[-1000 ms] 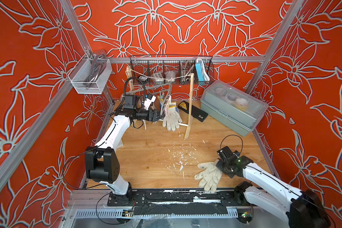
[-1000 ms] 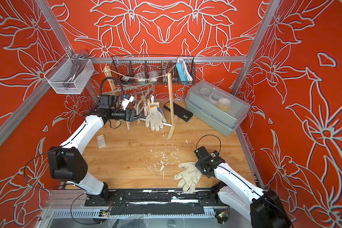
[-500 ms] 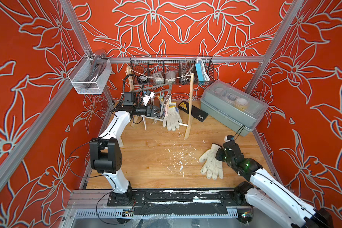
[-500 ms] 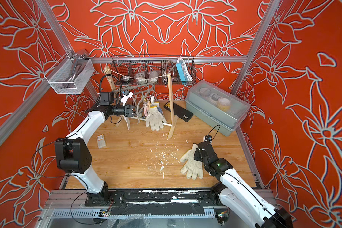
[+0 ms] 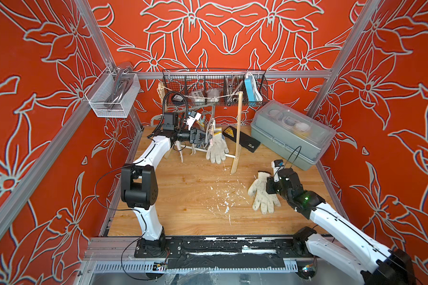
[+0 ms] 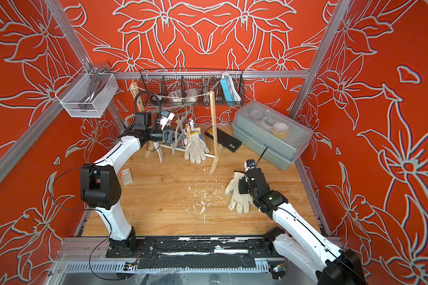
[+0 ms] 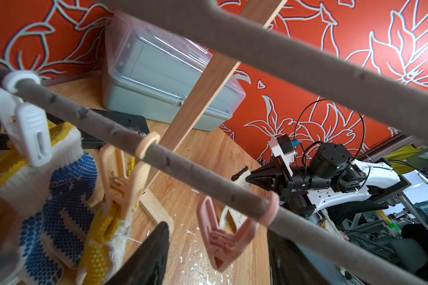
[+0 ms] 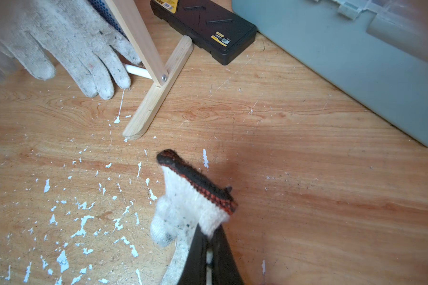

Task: Clip the gloves onto a hanger to dry
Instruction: Pick up the glove from the center of the board.

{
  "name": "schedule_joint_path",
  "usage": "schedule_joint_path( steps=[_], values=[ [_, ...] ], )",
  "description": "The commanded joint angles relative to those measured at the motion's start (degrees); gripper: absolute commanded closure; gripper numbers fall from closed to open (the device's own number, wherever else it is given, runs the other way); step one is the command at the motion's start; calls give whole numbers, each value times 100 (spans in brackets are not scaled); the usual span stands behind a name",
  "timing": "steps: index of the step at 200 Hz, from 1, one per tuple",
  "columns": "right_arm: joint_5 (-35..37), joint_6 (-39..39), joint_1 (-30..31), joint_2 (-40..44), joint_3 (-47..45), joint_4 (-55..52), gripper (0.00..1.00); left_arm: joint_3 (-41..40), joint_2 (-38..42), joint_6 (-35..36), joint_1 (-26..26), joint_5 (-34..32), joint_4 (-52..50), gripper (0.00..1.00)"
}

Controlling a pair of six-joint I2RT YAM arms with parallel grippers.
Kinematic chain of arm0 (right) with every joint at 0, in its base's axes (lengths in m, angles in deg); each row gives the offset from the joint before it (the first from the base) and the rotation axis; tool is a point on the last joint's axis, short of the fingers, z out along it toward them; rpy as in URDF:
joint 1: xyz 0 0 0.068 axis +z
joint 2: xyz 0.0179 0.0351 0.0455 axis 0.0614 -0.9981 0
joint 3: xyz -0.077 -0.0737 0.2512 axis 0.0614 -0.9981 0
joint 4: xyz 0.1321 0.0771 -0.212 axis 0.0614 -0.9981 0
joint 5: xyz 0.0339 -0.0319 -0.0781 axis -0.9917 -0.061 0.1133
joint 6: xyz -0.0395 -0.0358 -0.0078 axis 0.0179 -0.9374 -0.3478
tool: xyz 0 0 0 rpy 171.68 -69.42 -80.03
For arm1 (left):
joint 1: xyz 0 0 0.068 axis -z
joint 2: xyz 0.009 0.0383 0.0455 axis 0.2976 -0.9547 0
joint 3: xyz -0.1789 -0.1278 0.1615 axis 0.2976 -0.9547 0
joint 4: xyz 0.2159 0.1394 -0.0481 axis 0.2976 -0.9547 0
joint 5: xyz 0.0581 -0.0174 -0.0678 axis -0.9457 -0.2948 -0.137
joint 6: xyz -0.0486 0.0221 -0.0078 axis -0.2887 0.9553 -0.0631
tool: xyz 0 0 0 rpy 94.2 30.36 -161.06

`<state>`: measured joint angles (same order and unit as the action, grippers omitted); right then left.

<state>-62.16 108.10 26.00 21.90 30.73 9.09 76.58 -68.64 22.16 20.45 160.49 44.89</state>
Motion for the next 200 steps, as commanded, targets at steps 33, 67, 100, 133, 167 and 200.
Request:
schedule_joint_path(
  steps=[33, 67, 100, 133, 167, 200],
  values=[
    [-103, -216, -25, 31, 233, 93, 100, 141, -466, -1266, 167, 179, 1773, 39],
    [-137, -255, -47, 41, 262, 96, 100, 71, -662, -2040, 309, 179, 2845, 40],
    [-194, -396, -66, 58, 280, 151, 100, 104, -897, -2572, 337, 179, 3709, 40],
    [-284, -682, -104, 21, 334, 92, 100, 172, -855, -2203, 336, 149, 3709, 41],
    [-397, -835, -148, -64, 388, 40, 100, 286, -624, -1045, 354, 47, 2721, 41],
    [-520, -960, -204, -134, 395, 107, 100, 192, -634, -1105, 398, 147, 3073, 41]
  ],
)
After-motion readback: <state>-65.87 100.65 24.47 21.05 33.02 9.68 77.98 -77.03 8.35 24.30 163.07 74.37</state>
